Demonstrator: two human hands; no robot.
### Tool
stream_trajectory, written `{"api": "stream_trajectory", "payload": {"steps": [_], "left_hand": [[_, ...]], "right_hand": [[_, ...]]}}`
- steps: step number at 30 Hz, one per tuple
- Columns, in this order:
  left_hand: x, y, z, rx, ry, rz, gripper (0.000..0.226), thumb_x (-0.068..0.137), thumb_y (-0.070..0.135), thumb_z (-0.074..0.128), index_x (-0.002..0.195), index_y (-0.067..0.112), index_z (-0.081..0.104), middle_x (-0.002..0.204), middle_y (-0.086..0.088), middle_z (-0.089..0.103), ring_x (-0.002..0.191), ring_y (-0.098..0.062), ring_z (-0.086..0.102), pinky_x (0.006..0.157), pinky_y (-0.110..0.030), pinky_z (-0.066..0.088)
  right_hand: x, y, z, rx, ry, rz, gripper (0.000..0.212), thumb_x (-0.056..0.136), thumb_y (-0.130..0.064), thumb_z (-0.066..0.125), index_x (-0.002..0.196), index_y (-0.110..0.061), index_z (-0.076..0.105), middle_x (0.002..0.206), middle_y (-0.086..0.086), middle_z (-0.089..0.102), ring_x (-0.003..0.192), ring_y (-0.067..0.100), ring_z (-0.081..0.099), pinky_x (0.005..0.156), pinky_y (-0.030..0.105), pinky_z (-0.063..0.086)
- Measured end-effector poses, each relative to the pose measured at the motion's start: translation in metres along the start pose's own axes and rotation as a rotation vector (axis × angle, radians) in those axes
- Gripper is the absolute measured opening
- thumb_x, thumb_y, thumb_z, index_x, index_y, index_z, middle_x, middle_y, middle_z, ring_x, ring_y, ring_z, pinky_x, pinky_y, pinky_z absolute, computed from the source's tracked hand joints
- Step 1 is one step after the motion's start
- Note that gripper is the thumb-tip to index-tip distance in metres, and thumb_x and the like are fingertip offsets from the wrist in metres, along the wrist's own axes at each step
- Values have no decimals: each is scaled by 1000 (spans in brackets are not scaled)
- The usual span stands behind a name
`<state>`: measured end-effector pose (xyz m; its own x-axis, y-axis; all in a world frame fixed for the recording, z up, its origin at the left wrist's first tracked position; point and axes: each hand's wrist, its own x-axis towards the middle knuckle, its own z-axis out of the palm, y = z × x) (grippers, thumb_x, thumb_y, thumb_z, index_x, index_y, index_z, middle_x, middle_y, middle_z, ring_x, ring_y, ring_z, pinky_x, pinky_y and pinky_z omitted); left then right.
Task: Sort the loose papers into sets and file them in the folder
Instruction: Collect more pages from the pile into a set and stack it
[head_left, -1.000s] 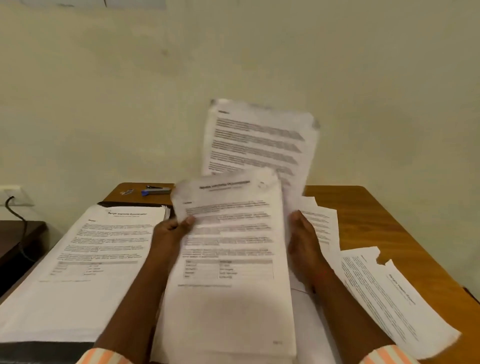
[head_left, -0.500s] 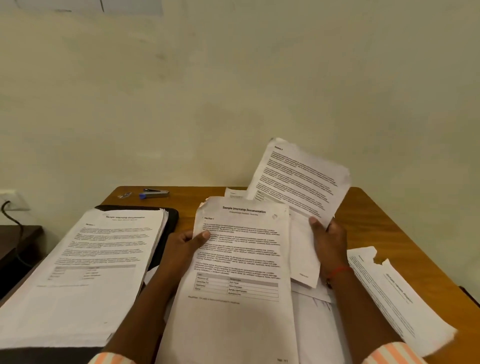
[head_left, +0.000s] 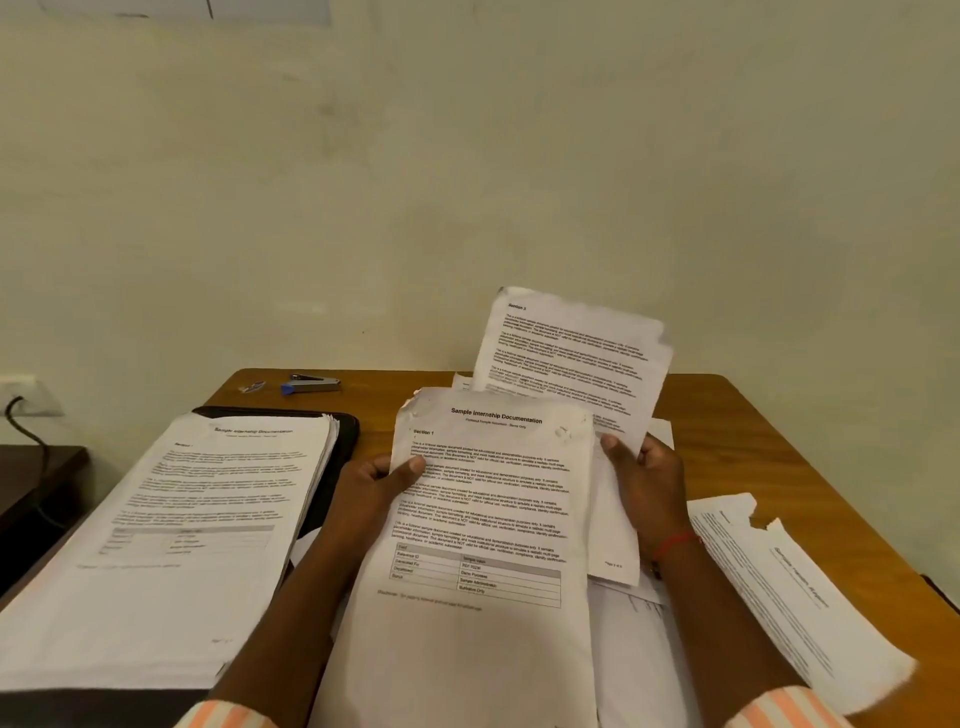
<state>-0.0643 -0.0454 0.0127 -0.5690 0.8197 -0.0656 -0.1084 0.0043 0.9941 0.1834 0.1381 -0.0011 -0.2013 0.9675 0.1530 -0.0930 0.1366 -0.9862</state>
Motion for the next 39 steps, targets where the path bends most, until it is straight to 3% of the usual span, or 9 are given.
{"api": "stream_trajectory", "payload": {"steps": [4,9,12,17,21,28,32,36,39], "left_hand": [[1,0,-1,-74,14,3,25,91,19,68,107,1,71,101,-19,76,88,-39,75,74,-43,62],[-3,1,1,-174,79,30,24,94,19,66,115,7,70,105,-16,76,94,-39,74,79,-47,62],[-8,7,0,-174,85,55,23,96,21,63,116,10,68,102,-13,77,90,-35,75,68,-40,64],[-7,5,2,-114,123,102,21,96,22,64,115,12,69,102,-11,77,88,-33,76,72,-44,63],[-5,-5,6,-9,150,155,19,95,22,66,110,11,71,98,-7,78,88,-31,76,75,-44,63],[-2,-14,15,209,70,169,35,96,24,68,120,43,51,108,12,73,91,-14,75,69,-29,62],[1,-17,14,175,74,23,15,99,25,63,112,32,61,110,3,75,86,-16,76,69,-31,62],[4,-19,16,64,117,-68,19,101,25,60,120,21,63,109,-1,76,90,-22,76,80,-45,63],[6,-20,17,116,146,-76,17,102,27,58,118,22,63,108,2,75,88,-19,76,72,-36,63]], "right_hand": [[-9,-5,9,-76,-133,5,17,94,-24,69,106,-14,75,95,-4,78,84,13,74,65,24,57],[-22,-6,23,-115,-287,21,19,95,-23,67,97,-6,75,90,6,78,84,25,74,71,38,60],[-27,-9,24,-108,-410,21,17,97,-18,63,105,-8,75,96,4,78,86,19,75,68,27,57],[-29,-9,25,1,-463,64,26,103,-15,52,118,-7,71,111,8,75,105,26,71,89,38,59],[-27,-7,22,103,-444,108,44,106,-41,38,136,-16,60,128,4,69,118,22,66,99,41,52],[-22,-4,17,-195,-491,42,39,90,-29,72,127,-23,63,121,-5,72,111,19,69,95,43,57],[-24,-5,14,-141,-571,144,32,95,-28,67,125,-16,68,117,2,74,107,24,71,98,50,54],[-28,-7,18,-215,-613,204,31,98,-36,60,117,-16,72,109,1,76,100,21,74,97,46,55],[-28,-9,18,-283,-643,227,38,98,-46,57,114,-16,74,106,0,77,97,20,74,93,39,57]]}}
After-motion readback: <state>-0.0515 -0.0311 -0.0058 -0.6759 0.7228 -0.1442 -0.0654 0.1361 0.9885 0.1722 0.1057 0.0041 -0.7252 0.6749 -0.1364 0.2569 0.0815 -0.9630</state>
